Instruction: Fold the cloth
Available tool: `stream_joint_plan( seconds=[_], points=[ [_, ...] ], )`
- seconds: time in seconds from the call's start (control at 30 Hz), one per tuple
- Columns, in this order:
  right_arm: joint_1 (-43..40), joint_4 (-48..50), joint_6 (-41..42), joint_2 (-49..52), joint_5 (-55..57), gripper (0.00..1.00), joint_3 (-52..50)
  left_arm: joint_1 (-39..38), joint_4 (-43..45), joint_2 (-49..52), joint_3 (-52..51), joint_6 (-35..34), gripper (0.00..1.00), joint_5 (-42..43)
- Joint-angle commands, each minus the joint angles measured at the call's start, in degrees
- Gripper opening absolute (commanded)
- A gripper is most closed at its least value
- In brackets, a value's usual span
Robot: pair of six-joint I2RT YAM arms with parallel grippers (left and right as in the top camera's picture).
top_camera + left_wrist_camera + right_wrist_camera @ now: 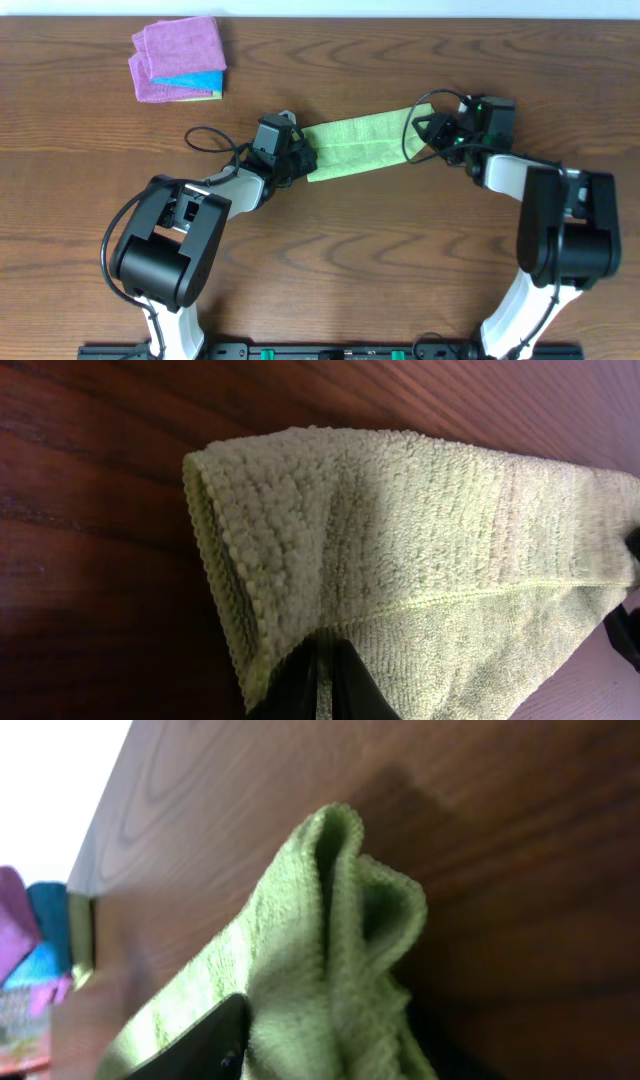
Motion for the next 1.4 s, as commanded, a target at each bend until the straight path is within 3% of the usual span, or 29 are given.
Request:
stream_joint_plan(
  seconds=[0.0, 0.17, 0.67, 0.97, 1.37],
  points=[
    [1.84, -0.63, 0.87, 4.98, 5.60, 0.36, -2.01, -0.02, -0.81, 2.19, 0.15, -0.42, 0.08, 0.42],
    [2.86, 2.51, -3.32, 4.87, 7.34, 0.02, -1.99, 0.44, -1.01, 2.16, 0.15, -0.42, 0.08, 1.29],
    [8.92, -5.18, -18.51, -10.45, 10.19, 0.01, -1.99, 1.86, -1.25, 2.16, 4.35, 0.07, 0.06, 5.33],
    [14.10, -11.41, -21.79, -18.88, 14.51, 0.01, -1.99, 1.86, -3.58, 2.14, 5.44, 1.49, 0.06, 7.30],
    [21.55, -13.53, -25.73, -21.90, 19.63, 0.01, -1.88, 3.39, -5.38, 2.10, 5.68, 3.08, 0.06, 9.16]
  ],
)
